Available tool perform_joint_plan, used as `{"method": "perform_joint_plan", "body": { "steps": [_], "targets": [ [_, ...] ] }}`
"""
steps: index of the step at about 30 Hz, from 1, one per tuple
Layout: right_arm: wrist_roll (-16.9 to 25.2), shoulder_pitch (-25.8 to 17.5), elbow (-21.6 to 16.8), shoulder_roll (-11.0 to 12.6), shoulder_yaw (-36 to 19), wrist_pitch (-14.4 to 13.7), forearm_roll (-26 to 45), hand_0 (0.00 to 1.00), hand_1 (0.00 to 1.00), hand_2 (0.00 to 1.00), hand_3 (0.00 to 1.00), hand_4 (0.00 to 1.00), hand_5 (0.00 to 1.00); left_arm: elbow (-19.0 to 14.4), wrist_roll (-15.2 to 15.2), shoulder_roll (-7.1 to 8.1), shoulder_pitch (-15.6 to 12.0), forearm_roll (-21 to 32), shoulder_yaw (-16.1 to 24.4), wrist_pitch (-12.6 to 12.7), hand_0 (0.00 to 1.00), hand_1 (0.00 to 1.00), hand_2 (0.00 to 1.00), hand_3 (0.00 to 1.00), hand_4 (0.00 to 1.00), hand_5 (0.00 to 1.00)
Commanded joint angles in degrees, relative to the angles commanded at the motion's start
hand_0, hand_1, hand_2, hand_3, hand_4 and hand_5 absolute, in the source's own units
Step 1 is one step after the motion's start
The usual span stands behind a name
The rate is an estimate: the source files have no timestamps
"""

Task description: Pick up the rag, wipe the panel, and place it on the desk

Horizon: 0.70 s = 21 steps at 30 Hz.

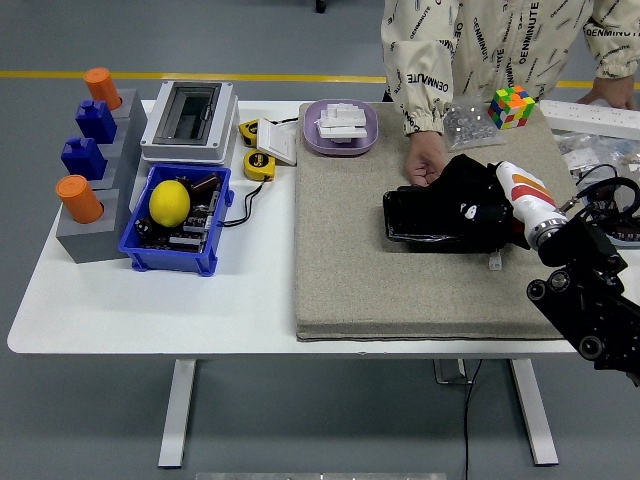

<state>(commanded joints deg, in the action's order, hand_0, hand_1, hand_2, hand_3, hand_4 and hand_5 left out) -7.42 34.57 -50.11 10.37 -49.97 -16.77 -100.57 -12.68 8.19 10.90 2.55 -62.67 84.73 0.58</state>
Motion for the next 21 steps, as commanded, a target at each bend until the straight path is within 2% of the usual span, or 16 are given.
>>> {"method": "perform_joint_plan", "body": {
  "steps": [10,21],
  "targets": [
    [0.17,1.24,-0.15,-3.62,2.18,-0.15,0.39,0.401,0.457,0.496,0.487,0.742,0.184,0.03,0.03,0.05,0.05,0.02,-0.01,0.01,0.611,0.64,0.655,0.561,0.626,0.439],
    [0.33,2.19,-0.13,-6.23,4.58,-0.22,0.9,0.401,0.457,0.496,0.487,0.741,0.183,0.06,0.04,0.1,0.2,0.04,-0.02,0.05,0.611,0.64,0.654,0.562,0.625,0.438]
  ]
}}
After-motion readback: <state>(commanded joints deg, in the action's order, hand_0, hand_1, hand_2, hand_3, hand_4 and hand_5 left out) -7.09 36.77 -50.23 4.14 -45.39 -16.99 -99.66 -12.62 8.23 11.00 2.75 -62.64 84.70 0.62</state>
